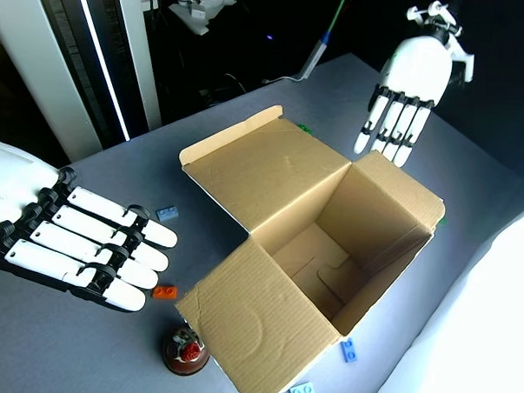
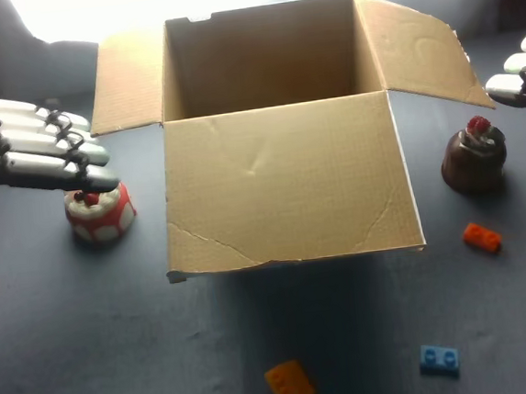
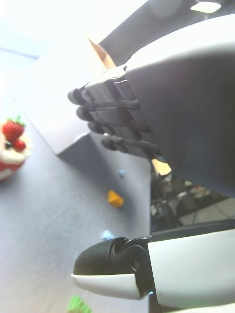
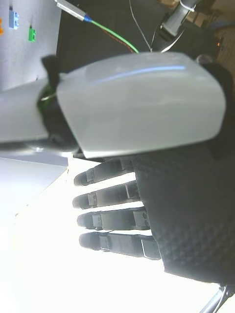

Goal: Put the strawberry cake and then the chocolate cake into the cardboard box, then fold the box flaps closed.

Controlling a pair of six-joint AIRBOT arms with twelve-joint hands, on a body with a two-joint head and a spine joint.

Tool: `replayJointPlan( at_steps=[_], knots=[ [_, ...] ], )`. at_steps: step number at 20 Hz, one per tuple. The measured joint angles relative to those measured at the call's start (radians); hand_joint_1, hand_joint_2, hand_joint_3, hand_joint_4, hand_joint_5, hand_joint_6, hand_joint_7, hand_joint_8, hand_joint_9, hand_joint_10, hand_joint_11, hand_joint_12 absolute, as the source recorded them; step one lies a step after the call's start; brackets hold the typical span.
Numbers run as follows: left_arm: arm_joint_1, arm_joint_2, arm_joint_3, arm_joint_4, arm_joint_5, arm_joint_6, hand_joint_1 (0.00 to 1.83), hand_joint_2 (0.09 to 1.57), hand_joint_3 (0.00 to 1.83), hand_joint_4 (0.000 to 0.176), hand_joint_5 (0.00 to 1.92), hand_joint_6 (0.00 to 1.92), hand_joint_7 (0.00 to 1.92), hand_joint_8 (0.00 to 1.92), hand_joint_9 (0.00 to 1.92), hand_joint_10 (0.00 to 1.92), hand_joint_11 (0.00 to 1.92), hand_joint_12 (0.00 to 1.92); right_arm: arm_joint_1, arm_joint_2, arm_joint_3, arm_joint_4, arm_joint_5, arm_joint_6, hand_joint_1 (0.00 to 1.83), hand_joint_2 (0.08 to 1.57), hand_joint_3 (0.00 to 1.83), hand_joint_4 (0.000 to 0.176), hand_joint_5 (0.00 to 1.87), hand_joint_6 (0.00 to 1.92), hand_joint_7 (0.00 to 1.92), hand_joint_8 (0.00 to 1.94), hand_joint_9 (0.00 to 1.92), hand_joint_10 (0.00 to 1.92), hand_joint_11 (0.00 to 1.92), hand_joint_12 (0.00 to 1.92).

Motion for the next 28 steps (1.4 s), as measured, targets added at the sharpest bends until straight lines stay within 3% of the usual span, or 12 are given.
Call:
replayJointPlan(
  at_steps=[1,7,10,12,20,26,28],
  knots=[
    [0.009,-0.012,0.011,-0.01,0.005,-0.009,1.17,0.94,0.0,0.051,0.0,0.0,0.0,0.0,0.0,0.0,0.02,0.01,0.0,0.0,0.0,0.0,0.0,0.0,1.03,0.94,0.0,0.013,0.0,0.0,0.05,0.0,0.05,0.0,0.0,0.27],
    [0.027,-0.055,0.056,-0.038,0.022,-0.027,1.16,0.95,0.0,0.053,0.0,0.0,0.0,0.0,0.0,0.0,0.0,0.0,0.0,0.0,-0.001,0.0,0.002,-0.001,0.98,0.94,0.0,0.011,0.0,0.0,0.03,0.0,0.06,0.0,0.0,0.36],
    [0.047,-0.091,0.079,-0.051,0.027,-0.031,1.12,0.97,0.01,0.063,0.0,0.0,0.0,0.0,0.0,0.0,0.02,0.01,0.0,0.0,0.0,0.0,0.0,-0.002,1.01,0.94,0.0,0.004,0.0,0.0,0.03,0.01,0.05,0.01,0.0,0.28],
    [0.065,-0.142,0.14,-0.06,0.021,-0.03,1.12,0.97,0.0,0.057,0.0,0.0,0.0,0.0,0.0,0.0,0.0,0.0,0.0,0.0,-0.001,-0.001,0.005,-0.003,1.0,0.96,0.0,0.0,0.0,0.0,0.03,0.0,0.04,0.0,0.0,0.18],
    [0.105,-0.274,0.317,-0.097,0.016,-0.01,1.15,0.96,0.0,0.062,0.0,0.0,0.0,0.0,0.0,0.0,0.0,0.0,0.0,-0.002,-0.001,0.0,0.008,-0.007,1.02,0.95,0.0,0.004,0.0,0.0,0.02,0.0,0.02,0.0,0.0,0.03],
    [0.117,-0.363,0.412,-0.111,0.019,-0.004,1.14,0.97,0.0,0.06,0.0,0.0,0.0,0.0,0.0,0.0,0.01,0.0,0.0,-0.002,-0.001,0.0,0.008,-0.008,0.98,0.96,0.0,0.011,0.0,0.0,0.04,0.0,0.06,0.01,0.0,0.31],
    [0.118,-0.385,0.439,-0.114,0.026,-0.004,1.16,0.97,0.0,0.062,0.0,0.0,0.0,0.0,0.0,0.0,0.0,0.0,0.0,-0.002,-0.001,0.0,0.008,-0.008,0.99,0.96,0.0,0.012,0.0,0.0,0.03,0.0,0.06,0.0,0.0,0.3]
  ],
)
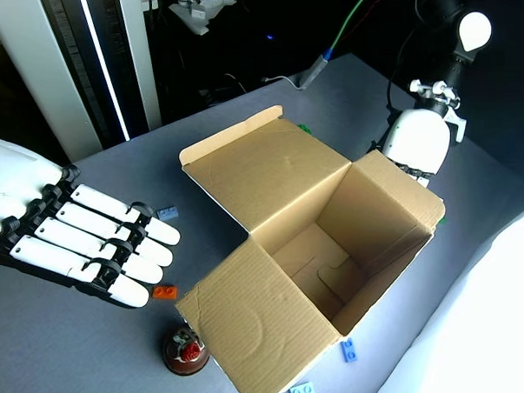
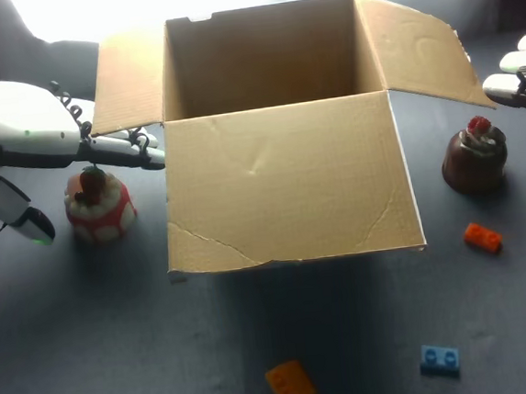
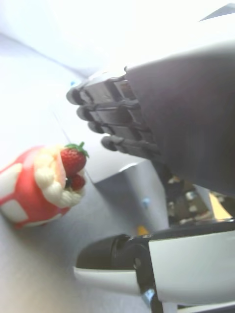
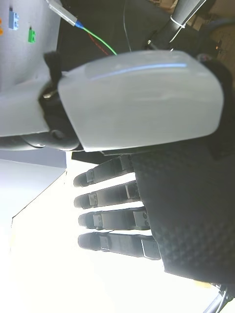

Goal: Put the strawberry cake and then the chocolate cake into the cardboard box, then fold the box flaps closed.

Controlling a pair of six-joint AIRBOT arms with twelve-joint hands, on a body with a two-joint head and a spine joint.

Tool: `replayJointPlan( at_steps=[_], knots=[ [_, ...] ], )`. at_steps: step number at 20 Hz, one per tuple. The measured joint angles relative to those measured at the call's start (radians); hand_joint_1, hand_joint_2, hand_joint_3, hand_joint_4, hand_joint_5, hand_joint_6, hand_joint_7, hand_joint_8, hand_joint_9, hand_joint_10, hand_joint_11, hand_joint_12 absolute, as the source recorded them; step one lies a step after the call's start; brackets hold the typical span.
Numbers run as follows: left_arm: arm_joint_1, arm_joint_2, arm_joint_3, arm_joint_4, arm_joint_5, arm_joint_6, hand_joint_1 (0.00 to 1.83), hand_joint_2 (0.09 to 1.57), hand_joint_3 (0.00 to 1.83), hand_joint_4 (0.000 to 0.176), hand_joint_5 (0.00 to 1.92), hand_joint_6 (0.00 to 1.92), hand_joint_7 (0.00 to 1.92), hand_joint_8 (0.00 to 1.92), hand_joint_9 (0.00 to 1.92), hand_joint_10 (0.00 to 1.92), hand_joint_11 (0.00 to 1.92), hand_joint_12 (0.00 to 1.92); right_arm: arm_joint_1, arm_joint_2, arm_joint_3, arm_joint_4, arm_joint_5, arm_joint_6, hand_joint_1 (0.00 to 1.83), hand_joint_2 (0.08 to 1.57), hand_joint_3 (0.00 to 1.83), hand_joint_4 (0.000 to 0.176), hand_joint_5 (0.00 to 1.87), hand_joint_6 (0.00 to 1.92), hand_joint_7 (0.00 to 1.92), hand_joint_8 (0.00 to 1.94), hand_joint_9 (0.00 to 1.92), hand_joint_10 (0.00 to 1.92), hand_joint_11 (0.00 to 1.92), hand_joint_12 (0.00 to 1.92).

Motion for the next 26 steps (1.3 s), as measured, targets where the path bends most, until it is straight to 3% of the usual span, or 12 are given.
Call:
replayJointPlan(
  at_steps=[4,10,12,14,16,26],
  knots=[
    [0.005,-0.043,0.05,-0.006,0.004,0.008,1.19,0.96,0.0,0.068,0.0,0.0,0.0,0.0,0.0,0.0,0.02,0.01,0.0,-0.005,0.0,0.0,0.0,-0.004,0.99,0.95,0.0,0.015,0.0,0.0,0.04,0.0,0.06,0.0,0.0,0.37],
    [0.044,-0.067,0.097,-0.035,0.036,0.036,1.17,0.96,0.0,0.054,0.0,0.0,0.0,0.0,0.0,0.0,0.02,0.02,-0.001,-0.009,0.0,0.0,0.0,-0.009,1.02,0.94,0.0,0.012,0.0,0.0,0.05,0.01,0.06,0.0,0.0,0.28],
    [0.068,-0.073,0.098,-0.043,0.043,0.039,1.16,0.95,0.0,0.065,0.0,0.0,0.0,0.0,0.0,0.0,0.02,0.03,-0.001,-0.01,0.0,0.0,0.0,-0.013,1.03,0.94,0.0,0.01,0.0,0.0,0.04,0.0,0.06,0.0,0.0,0.18],
    [0.077,-0.074,0.098,-0.048,0.043,0.04,1.16,0.95,0.0,0.065,0.0,0.0,0.0,0.0,0.0,0.0,0.02,0.03,-0.001,-0.01,0.0,0.0,0.001,-0.014,1.03,0.95,0.0,0.007,0.0,0.0,0.03,0.0,0.05,0.0,0.0,0.12],
    [0.078,-0.074,0.098,-0.071,0.048,0.039,1.17,0.94,0.0,0.064,0.0,0.0,0.0,0.0,0.0,0.0,0.01,0.04,-0.001,-0.01,0.0,0.0,0.001,-0.014,1.03,0.93,0.0,0.009,0.0,0.0,0.06,0.0,0.07,0.0,0.0,0.24],
    [0.079,-0.091,0.058,-0.073,0.077,0.043,1.18,0.93,0.0,0.062,0.0,0.0,0.0,0.0,0.0,0.0,0.0,0.11,-0.008,-0.011,0.0,0.0,0.006,-0.014,1.01,0.94,0.0,0.01,0.0,0.0,0.06,0.0,0.08,0.0,0.0,0.27]
  ],
)
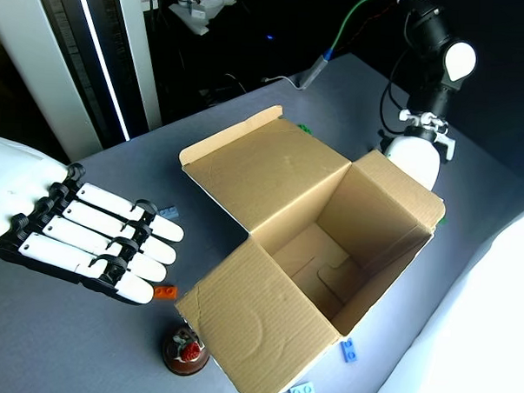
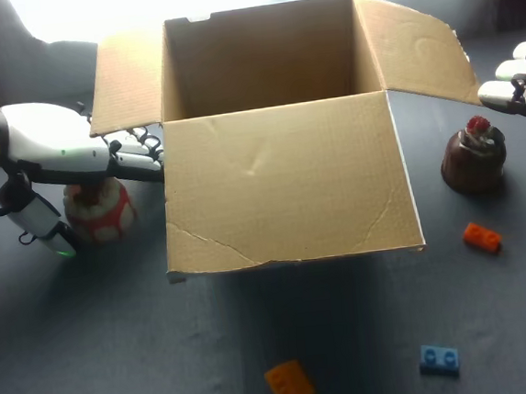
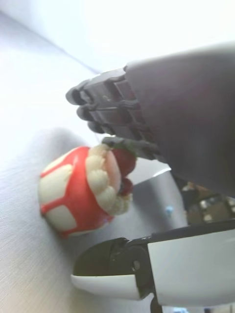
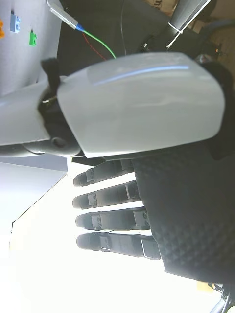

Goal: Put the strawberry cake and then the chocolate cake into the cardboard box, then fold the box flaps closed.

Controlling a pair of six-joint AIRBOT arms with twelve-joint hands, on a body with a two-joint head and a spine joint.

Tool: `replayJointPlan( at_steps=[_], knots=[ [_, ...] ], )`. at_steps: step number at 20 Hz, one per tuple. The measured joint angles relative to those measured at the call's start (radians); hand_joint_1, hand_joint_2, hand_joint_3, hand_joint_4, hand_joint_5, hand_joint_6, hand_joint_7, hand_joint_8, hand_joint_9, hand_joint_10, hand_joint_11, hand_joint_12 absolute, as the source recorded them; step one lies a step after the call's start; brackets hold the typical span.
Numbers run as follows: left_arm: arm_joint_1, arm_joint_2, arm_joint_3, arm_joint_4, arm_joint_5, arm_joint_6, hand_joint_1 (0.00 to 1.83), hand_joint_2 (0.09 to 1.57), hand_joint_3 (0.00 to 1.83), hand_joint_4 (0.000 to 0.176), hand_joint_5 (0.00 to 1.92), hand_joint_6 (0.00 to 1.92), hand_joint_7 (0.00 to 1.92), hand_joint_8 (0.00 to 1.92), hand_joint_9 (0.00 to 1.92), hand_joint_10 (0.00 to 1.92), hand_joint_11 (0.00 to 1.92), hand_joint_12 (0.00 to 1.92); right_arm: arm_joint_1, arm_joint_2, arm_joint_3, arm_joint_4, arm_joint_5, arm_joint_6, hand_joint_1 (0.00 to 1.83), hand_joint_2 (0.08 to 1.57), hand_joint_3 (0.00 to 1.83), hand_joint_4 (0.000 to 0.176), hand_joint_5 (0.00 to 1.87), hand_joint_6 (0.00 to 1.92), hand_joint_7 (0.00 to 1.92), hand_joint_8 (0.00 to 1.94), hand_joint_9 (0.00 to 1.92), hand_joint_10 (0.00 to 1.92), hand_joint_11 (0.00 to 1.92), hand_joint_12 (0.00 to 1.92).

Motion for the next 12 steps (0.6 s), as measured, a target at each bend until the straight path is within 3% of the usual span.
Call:
replayJointPlan(
  at_steps=[1,2,3,4,6,7,9,10,11,12],
  knots=[
    [0.001,0.0,0.0,0.0,0.002,0.002,1.22,0.93,0.0,0.064,0.0,0.0,0.03,0.0,0.05,0.01,0.0,0.25,0.0,0.0,0.0,0.0,0.002,0.0,1.01,0.95,0.0,0.014,0.0,0.0,0.04,0.0,0.08,0.0,0.0,0.28],
    [0.001,0.0,0.0,0.0,0.004,0.009,1.23,0.95,0.0,0.079,0.2,0.01,0.24,0.0,0.27,0.06,0.0,0.92,0.0,0.0,0.0,0.0,0.004,0.0,1.04,0.94,0.0,0.014,0.0,0.0,0.05,0.0,0.07,0.0,0.0,0.19],
    [0.004,0.0,0.0,-0.004,0.011,0.019,1.24,0.97,0.01,0.082,0.3,0.04,0.36,0.03,0.39,0.1,0.0,1.26,0.0,-0.003,0.0,0.001,0.005,0.0,1.04,0.94,0.0,0.013,0.01,0.0,0.06,0.01,0.07,0.0,0.0,0.17],
    [0.008,0.0,-0.001,-0.019,0.016,0.027,1.24,1.0,0.01,0.081,0.37,0.05,0.42,0.04,0.43,0.14,0.0,1.45,0.0,-0.004,0.0,-0.001,0.006,0.0,1.01,0.96,0.01,0.01,0.0,0.0,0.05,0.0,0.05,0.0,0.0,0.12],
    [0.008,0.0,-0.004,-0.04,0.02,0.037,1.25,1.02,0.0,0.077,0.42,0.01,0.46,0.03,0.29,0.52,0.0,1.54,0.0,-0.004,0.0,-0.001,0.01,-0.003,1.02,0.96,0.0,0.005,0.01,0.0,0.04,0.01,0.05,0.01,0.0,0.04],
    [0.008,0.0,-0.004,-0.042,0.02,0.037,1.24,1.02,0.0,0.084,0.44,0.02,0.47,0.03,0.24,0.69,0.0,1.57,0.0,-0.004,0.0,0.0,0.014,-0.011,1.02,0.96,0.0,0.006,0.0,0.0,0.04,0.01,0.05,0.01,0.0,0.03],
    [0.008,0.0,-0.004,-0.045,0.021,0.037,1.24,1.03,0.0,0.071,0.49,0.03,0.49,0.05,0.19,0.99,0.03,1.62,0.0,-0.004,0.0,0.041,0.013,-0.038,1.0,0.96,0.0,0.009,0.0,0.0,0.05,0.0,0.06,0.01,0.0,0.17],
    [0.008,0.0,-0.005,-0.047,0.021,0.037,1.25,1.04,0.01,0.075,0.52,0.06,0.49,0.08,0.17,1.15,0.11,1.62,0.0,-0.004,0.0,0.094,0.014,-0.056,1.0,0.96,0.0,0.008,0.0,0.0,0.05,0.0,0.06,0.0,0.0,0.18],
    [0.008,0.0,-0.005,-0.048,0.021,0.037,1.28,1.06,0.0,0.083,0.5,0.28,0.31,0.6,0.15,1.33,0.16,1.67,0.0,-0.004,0.003,0.112,0.017,-0.06,1.01,0.96,0.0,0.007,0.02,0.0,0.06,0.0,0.06,0.0,0.0,0.15],
    [0.008,0.0,-0.005,-0.051,0.021,0.034,1.32,1.06,0.0,0.08,0.45,0.54,0.19,0.98,0.13,1.44,0.19,1.7,0.0,-0.004,0.003,0.115,0.017,-0.062,1.01,0.95,0.0,0.005,0.02,0.0,0.07,0.0,0.08,0.01,0.0,0.18]
  ],
)
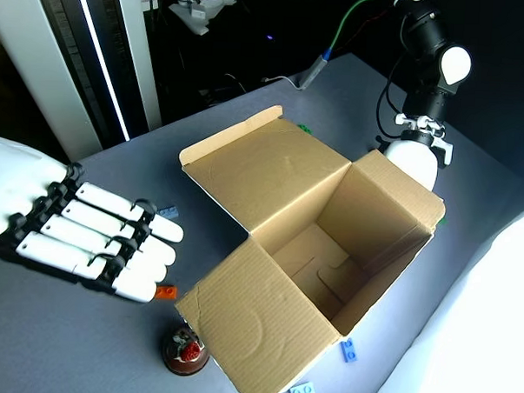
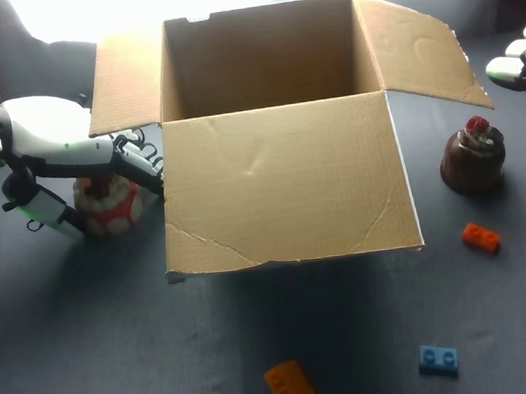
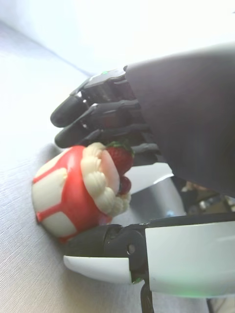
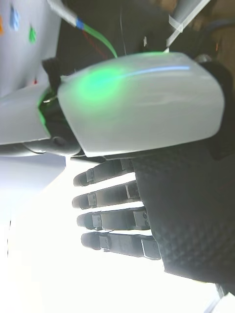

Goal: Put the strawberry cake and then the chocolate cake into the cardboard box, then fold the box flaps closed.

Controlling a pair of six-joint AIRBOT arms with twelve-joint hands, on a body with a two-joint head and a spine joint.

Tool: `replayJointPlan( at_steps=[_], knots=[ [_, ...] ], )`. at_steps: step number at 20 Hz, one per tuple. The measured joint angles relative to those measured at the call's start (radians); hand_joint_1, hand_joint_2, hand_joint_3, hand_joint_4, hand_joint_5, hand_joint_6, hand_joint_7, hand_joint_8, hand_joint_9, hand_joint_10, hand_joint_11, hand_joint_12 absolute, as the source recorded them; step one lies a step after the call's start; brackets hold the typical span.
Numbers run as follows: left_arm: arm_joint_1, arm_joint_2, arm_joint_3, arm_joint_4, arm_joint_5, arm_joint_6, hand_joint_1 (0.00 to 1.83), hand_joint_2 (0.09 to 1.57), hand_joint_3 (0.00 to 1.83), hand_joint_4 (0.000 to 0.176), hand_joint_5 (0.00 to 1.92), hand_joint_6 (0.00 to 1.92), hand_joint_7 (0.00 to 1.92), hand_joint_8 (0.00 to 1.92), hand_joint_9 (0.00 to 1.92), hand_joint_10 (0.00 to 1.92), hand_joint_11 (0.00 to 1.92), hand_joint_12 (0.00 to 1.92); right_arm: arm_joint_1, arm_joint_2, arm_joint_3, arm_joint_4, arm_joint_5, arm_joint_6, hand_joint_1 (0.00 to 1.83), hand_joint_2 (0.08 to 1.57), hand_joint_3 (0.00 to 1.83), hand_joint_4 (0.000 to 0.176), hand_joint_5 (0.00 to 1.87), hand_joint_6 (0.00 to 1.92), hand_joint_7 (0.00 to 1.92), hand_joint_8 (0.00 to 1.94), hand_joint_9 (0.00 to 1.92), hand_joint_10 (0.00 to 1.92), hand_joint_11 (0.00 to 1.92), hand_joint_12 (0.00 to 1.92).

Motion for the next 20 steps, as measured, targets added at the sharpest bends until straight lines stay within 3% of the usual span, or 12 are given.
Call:
replayJointPlan(
  at_steps=[2,3,5,6,7,8,9,10,11,13,15,20],
  knots=[
    [0.0,0.0,-0.002,-0.002,0.0,-0.005,1.34,1.07,0.0,0.078,0.31,1.01,0.03,1.46,0.13,1.68,0.25,1.83,0.0,0.0,-0.001,-0.006,0.001,-0.001,1.0,0.96,0.0,0.004,0.01,0.0,0.06,0.0,0.07,0.0,0.0,0.19],
    [0.0,0.0,-0.002,0.005,-0.004,-0.006,1.34,1.08,0.0,0.079,0.26,1.2,0.0,1.57,0.13,1.75,0.25,1.88,0.0,0.0,-0.001,-0.004,0.002,-0.006,0.99,0.96,0.0,0.006,0.01,0.0,0.06,0.0,0.07,0.0,0.0,0.18],
    [0.006,0.002,-0.002,0.034,-0.005,-0.009,1.34,1.09,0.0,0.041,0.23,1.51,0.05,1.69,0.24,1.81,0.32,1.92,0.0,0.0,-0.001,-0.004,0.005,-0.008,0.98,0.96,0.0,0.007,0.01,0.0,0.07,0.0,0.08,0.0,0.0,0.23],
    [0.006,0.003,-0.002,0.036,-0.008,-0.013,1.36,1.1,0.01,0.005,0.27,1.51,0.13,1.71,0.3,1.84,0.36,1.92,0.0,0.0,-0.001,-0.004,0.006,-0.008,0.98,0.97,0.0,0.008,0.0,0.0,0.06,0.0,0.07,0.0,0.0,0.21],
    [0.005,0.007,-0.002,0.03,-0.011,-0.018,1.35,1.12,0.01,0.0,0.29,1.47,0.16,1.71,0.31,1.85,0.36,1.92,0.0,0.0,-0.001,-0.005,0.01,-0.008,0.99,0.96,0.0,0.009,0.0,0.0,0.06,0.0,0.07,0.0,0.0,0.21],
    [0.003,0.009,-0.002,0.035,-0.009,-0.019,1.14,1.31,0.01,0.0,0.53,1.49,0.43,1.82,0.33,1.89,0.38,1.92,0.0,0.0,-0.001,-0.005,0.014,-0.008,0.99,0.96,0.0,0.008,0.0,0.0,0.07,0.0,0.08,0.0,0.0,0.23],
    [0.003,0.01,-0.002,0.04,-0.01,-0.019,1.1,1.35,0.01,0.0,0.57,1.48,0.49,1.84,0.35,1.9,0.39,1.92,0.0,0.0,-0.001,-0.004,0.014,-0.008,0.99,0.95,0.0,0.009,0.0,0.0,0.07,0.0,0.09,0.01,0.0,0.23],
    [0.002,0.012,-0.002,0.045,-0.014,-0.021,1.24,1.36,0.0,0.0,0.55,1.47,0.45,1.83,0.51,1.86,0.38,1.92,0.0,0.0,-0.001,-0.004,0.014,-0.008,0.98,0.96,0.0,0.006,0.0,0.0,0.07,0.0,0.08,0.01,0.0,0.23],
    [0.0,0.015,-0.002,0.048,-0.021,-0.024,1.28,1.35,0.0,0.0,0.55,1.44,0.47,1.81,0.55,1.85,0.36,1.92,0.0,0.0,-0.001,-0.005,0.014,-0.008,0.98,0.96,0.0,0.01,0.0,0.0,0.07,0.0,0.08,0.0,0.0,0.24],
    [-0.018,0.028,-0.002,0.058,-0.029,-0.029,1.29,1.34,0.0,0.0,0.57,1.41,0.48,1.8,0.56,1.83,0.35,1.92,0.0,0.0,-0.001,-0.004,0.014,-0.01,0.98,0.96,0.0,0.006,0.0,0.0,0.06,0.0,0.07,0.0,0.0,0.21],
    [-0.037,0.043,-0.002,0.068,-0.033,-0.037,1.3,1.34,0.0,0.0,0.6,1.38,0.5,1.77,0.57,1.83,0.38,1.92,0.0,0.0,-0.001,-0.005,0.015,-0.014,0.97,0.98,0.01,0.005,0.0,0.0,0.04,0.0,0.05,0.0,0.0,0.01],
    [-0.106,0.083,-0.026,0.122,-0.056,-0.059,1.3,1.32,0.0,0.0,0.64,1.36,0.54,1.7,0.58,1.78,0.36,1.92,-0.011,0.0,-0.001,-0.005,0.031,-0.029,0.95,0.98,0.0,0.009,0.02,0.01,0.07,0.01,0.08,0.01,0.04,0.02]
  ],
)
